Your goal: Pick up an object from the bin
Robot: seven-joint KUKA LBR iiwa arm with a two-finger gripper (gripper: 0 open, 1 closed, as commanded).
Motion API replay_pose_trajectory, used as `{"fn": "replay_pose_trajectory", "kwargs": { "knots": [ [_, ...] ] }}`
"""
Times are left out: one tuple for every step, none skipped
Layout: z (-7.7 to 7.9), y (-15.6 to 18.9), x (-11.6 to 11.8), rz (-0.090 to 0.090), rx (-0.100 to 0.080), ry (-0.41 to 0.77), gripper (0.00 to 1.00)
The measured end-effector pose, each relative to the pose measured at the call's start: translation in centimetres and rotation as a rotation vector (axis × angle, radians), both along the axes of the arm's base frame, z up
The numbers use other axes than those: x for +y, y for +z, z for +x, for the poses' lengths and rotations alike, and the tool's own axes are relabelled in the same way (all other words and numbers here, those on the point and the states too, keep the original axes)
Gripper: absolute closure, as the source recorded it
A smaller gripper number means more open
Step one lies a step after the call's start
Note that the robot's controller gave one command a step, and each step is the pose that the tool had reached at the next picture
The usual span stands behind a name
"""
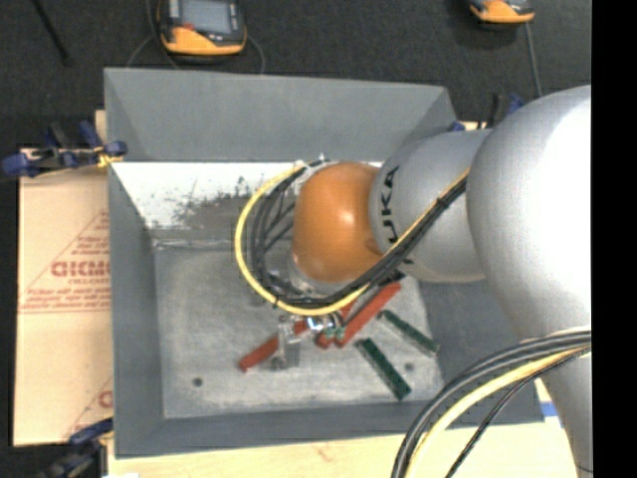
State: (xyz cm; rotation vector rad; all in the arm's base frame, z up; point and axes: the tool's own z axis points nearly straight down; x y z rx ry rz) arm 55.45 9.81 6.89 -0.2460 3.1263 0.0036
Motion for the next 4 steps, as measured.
{"fn": "replay_pose_trajectory", "kwargs": {
  "knots": [
    [2.4, 0.2, -4.7, -0.004, -0.001, -0.027, 0.0],
    [2.5, 0.3, -4.8, -0.001, -0.001, -0.032, 0.0],
    [2.5, 0.3, -4.8, -0.001, 0.0, -0.034, 1.0],
    [2.7, 3.9, -4.8, -0.001, -0.003, -0.04, 1.0]
  ]
}}
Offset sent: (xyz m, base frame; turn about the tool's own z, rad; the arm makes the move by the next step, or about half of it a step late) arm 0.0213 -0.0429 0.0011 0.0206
